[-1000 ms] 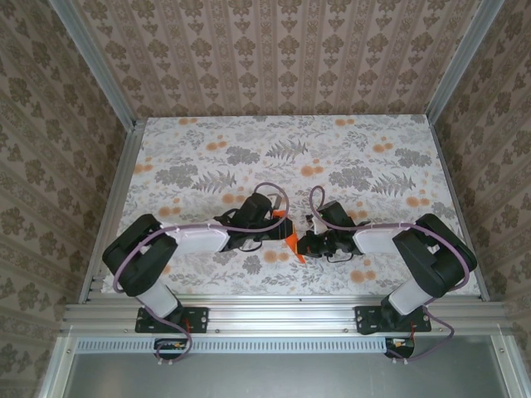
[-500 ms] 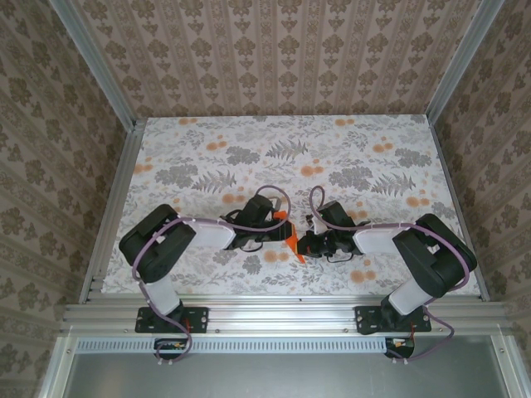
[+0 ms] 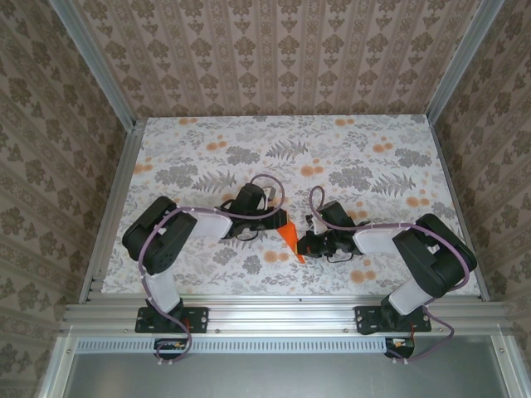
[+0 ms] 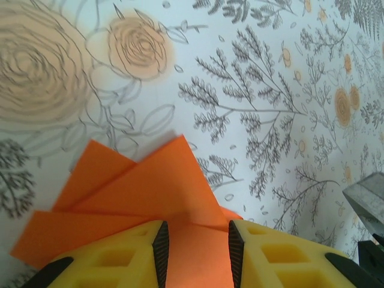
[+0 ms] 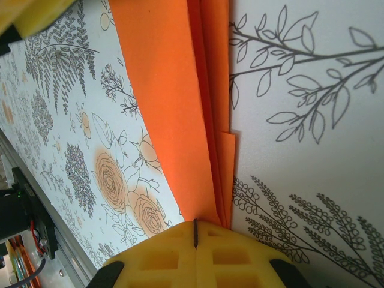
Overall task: Fold a paper plane with a square sheet of paper (pick it up from the middle)
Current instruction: Fold the wing for the fifth time at the center of the table.
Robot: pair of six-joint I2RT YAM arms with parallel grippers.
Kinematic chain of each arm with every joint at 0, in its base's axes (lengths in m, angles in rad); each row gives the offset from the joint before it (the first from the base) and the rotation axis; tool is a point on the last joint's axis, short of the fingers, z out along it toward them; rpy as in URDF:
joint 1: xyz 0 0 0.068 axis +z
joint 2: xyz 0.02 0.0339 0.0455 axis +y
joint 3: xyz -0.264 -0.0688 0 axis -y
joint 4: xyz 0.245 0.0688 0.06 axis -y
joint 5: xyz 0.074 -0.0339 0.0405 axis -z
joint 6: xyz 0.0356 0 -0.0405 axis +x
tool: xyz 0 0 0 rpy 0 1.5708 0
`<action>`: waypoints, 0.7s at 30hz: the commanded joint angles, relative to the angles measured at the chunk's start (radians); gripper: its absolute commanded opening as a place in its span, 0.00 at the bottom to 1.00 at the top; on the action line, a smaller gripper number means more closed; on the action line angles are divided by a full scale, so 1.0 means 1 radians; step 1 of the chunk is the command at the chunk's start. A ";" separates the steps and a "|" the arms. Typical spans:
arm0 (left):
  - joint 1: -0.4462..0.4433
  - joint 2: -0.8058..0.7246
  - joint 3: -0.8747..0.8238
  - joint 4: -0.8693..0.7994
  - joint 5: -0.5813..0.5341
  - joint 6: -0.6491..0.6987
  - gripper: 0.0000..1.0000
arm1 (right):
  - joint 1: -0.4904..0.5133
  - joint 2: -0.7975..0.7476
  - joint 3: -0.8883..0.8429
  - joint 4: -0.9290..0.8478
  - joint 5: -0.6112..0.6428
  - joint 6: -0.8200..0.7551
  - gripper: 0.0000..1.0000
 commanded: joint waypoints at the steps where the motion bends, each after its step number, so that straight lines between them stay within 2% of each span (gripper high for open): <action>1: 0.045 0.038 0.027 -0.008 0.023 0.063 0.35 | 0.019 0.047 -0.058 -0.208 0.060 -0.018 0.03; 13: 0.159 0.042 0.087 -0.065 0.126 0.131 0.38 | 0.016 0.065 -0.061 -0.182 0.067 -0.003 0.03; 17: 0.199 -0.011 0.136 -0.157 0.137 0.165 0.39 | 0.016 0.053 -0.048 -0.170 0.067 0.013 0.04; 21: 0.197 -0.117 0.161 -0.254 0.128 0.172 0.41 | 0.016 0.029 -0.021 -0.185 0.085 0.019 0.04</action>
